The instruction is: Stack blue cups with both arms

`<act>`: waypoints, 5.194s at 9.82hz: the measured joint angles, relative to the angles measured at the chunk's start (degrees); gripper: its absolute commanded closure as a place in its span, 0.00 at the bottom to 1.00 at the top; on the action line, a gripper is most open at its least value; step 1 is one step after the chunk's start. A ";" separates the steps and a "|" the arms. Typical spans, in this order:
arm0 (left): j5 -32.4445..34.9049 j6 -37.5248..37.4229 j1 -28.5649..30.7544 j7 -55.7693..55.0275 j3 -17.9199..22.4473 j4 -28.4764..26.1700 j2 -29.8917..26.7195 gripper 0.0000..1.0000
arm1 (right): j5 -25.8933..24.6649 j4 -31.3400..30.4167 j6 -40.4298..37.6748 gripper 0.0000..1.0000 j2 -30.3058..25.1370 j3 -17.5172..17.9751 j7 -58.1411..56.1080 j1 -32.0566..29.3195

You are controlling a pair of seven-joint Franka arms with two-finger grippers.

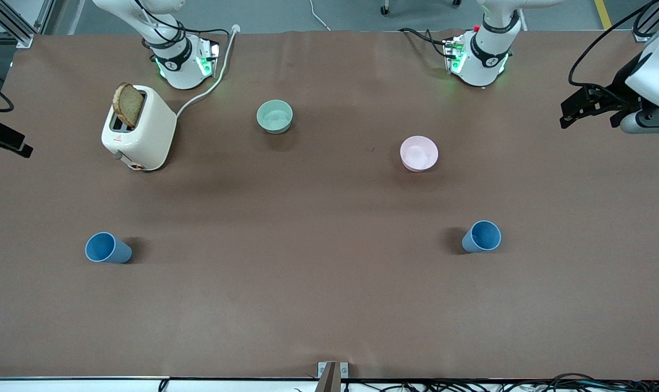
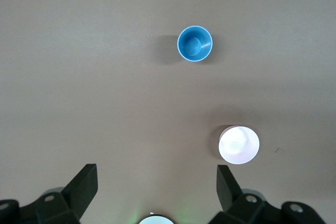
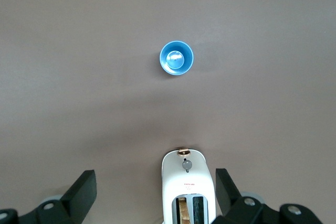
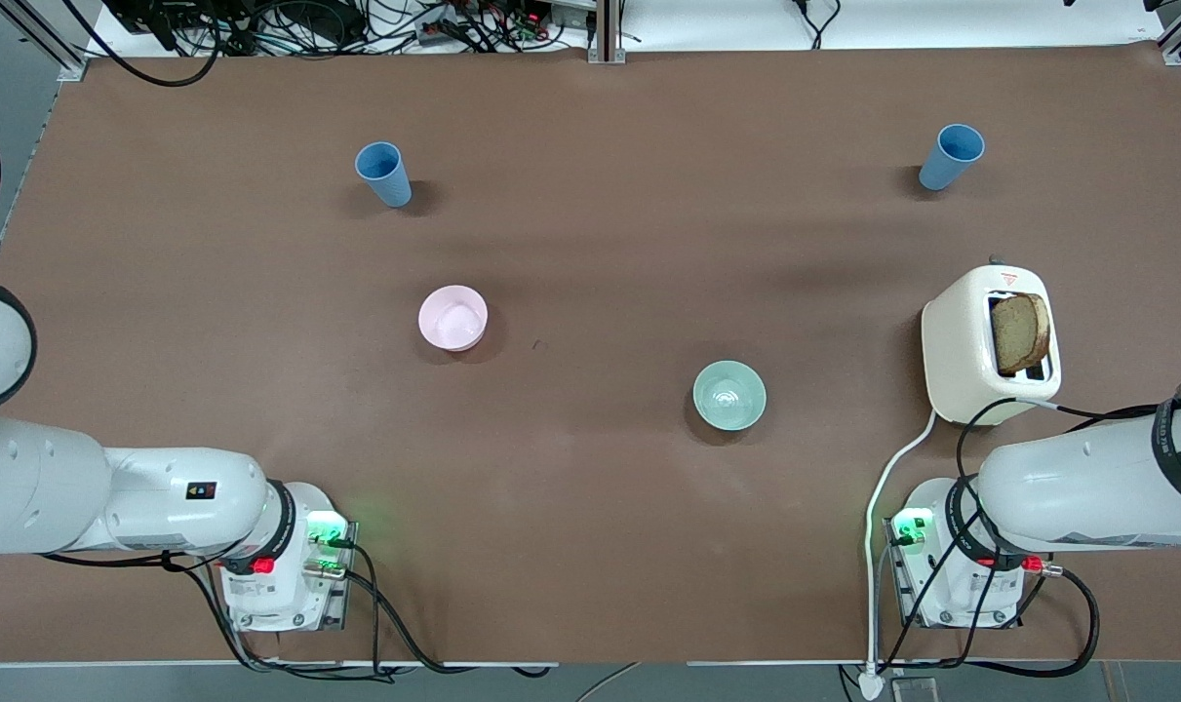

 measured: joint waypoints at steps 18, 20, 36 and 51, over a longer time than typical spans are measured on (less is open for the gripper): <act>2.15 43.99 0.65 -4.01 -0.20 -14.95 29.72 0.40 | 0.00 -10.12 44.19 0.44 32.55 0.06 -14.35 -6.21; 2.15 44.39 0.41 -4.39 -0.28 -14.90 30.93 0.65 | 0.05 -10.46 44.19 0.99 32.84 0.25 -14.39 -6.21; 1.83 43.42 -16.27 -59.80 -19.12 -6.22 33.14 1.00 | 6.59 5.50 7.97 0.99 14.84 1.44 7.89 6.00; 7.20 34.03 -22.38 -69.72 -17.35 6.95 37.34 0.00 | 8.63 3.93 14.43 0.98 13.48 1.55 30.82 23.17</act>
